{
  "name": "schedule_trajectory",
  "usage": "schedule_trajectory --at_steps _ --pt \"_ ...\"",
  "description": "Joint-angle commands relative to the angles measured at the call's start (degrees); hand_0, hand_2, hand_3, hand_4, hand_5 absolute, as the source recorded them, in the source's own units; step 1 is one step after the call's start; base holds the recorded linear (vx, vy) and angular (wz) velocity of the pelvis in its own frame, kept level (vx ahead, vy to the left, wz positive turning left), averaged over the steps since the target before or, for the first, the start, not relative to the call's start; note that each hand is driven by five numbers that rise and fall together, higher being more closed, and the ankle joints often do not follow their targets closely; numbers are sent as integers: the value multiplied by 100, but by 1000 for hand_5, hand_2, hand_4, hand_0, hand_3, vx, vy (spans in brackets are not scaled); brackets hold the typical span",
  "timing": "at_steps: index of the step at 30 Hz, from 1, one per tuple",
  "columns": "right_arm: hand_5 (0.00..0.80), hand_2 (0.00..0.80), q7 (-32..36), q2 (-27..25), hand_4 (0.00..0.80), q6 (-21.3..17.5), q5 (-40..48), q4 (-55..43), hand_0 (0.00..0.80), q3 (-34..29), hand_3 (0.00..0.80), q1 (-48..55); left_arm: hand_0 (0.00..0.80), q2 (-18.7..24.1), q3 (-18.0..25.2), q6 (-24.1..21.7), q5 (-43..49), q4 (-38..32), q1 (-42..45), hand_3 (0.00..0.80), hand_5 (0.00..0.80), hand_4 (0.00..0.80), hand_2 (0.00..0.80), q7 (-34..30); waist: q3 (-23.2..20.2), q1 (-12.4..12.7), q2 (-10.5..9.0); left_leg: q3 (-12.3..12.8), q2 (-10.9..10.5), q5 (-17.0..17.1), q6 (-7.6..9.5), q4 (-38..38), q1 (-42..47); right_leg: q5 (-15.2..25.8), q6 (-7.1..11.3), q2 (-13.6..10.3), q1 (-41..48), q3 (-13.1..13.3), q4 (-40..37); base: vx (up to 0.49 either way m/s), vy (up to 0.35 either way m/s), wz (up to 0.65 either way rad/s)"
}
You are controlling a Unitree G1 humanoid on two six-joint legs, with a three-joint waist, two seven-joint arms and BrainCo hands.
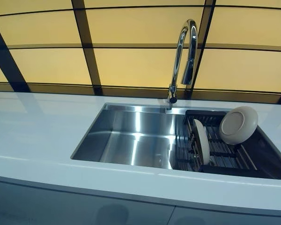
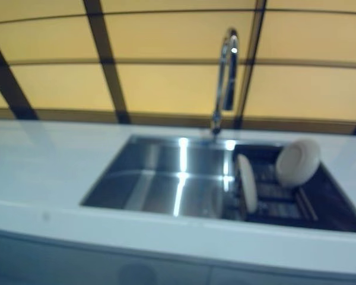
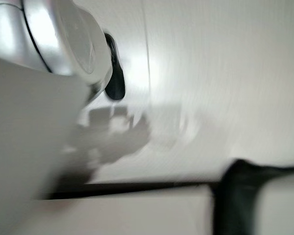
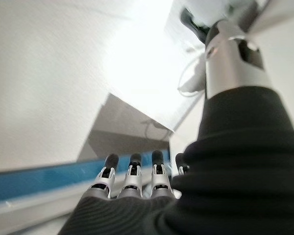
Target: Take plates into dishwasher
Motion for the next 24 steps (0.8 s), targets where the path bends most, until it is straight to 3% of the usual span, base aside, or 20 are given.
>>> schedule_trajectory --at_steps 1,6,10,15,18,21,23,24 --pt "0 0 287 66 0 20 64 152 0 87 0 -183 0 289 -20 0 186 -57 49 0 0 0 0 99 5 -88 -198 151 -324 -52 430 198 -46 547 1071 -719 97 113 -503 0 0 0" --pt "0 0 383 161 0 -40 -63 185 0 207 0 -126 0 342 19 63 324 -51 18 0 0 0 0 106 -53 -40 -217 202 -319 -83 432 199 33 560 1086 -823 107 -8 -418 64 10 1" --pt "0 0 459 132 0 42 -243 140 0 240 0 -150 0 381 155 132 318 -22 99 0 0 0 0 174 -72 87 -181 478 -182 -80 345 151 197 408 1039 -963 142 -571 -13 83 -60 -21" --pt "0 0 524 103 0 67 -156 135 0 264 0 -216 0 410 273 311 12 -3 115 0 0 0 0 286 -96 86 -191 583 57 -188 185 444 352 91 894 -754 274 -733 48 105 -165 -18" --pt "0 0 646 58 0 55 -46 159 0 334 0 -248 0 365 306 347 -130 38 172 0 0 0 0 306 -143 88 -242 470 321 430 -34 1485 176 -142 563 -426 591 -707 -204 128 -222 -18" --pt "0 0 850 -3 0 -30 -136 198 0 379 0 -278 0 242 367 284 -332 84 209 0 0 0 0 370 -73 177 -362 497 299 971 -92 3263 -757 -276 275 -326 964 -625 -426 125 -168 -41" --pt "0 0 894 -29 0 45 -236 172 0 451 0 -291 0 176 374 252 -356 68 186 0 0 0 0 368 30 309 -403 445 -29 874 7 3362 -1522 -351 261 -325 1254 -485 -531 119 -5 -42" --pt "0 0 878 -30 0 88 -155 178 0 500 0 -309 0 145 370 184 -346 44 179 0 0 0 0 395 103 424 -372 414 -127 864 11 2877 -1693 -399 328 -287 1423 -345 -583 151 114 -46"
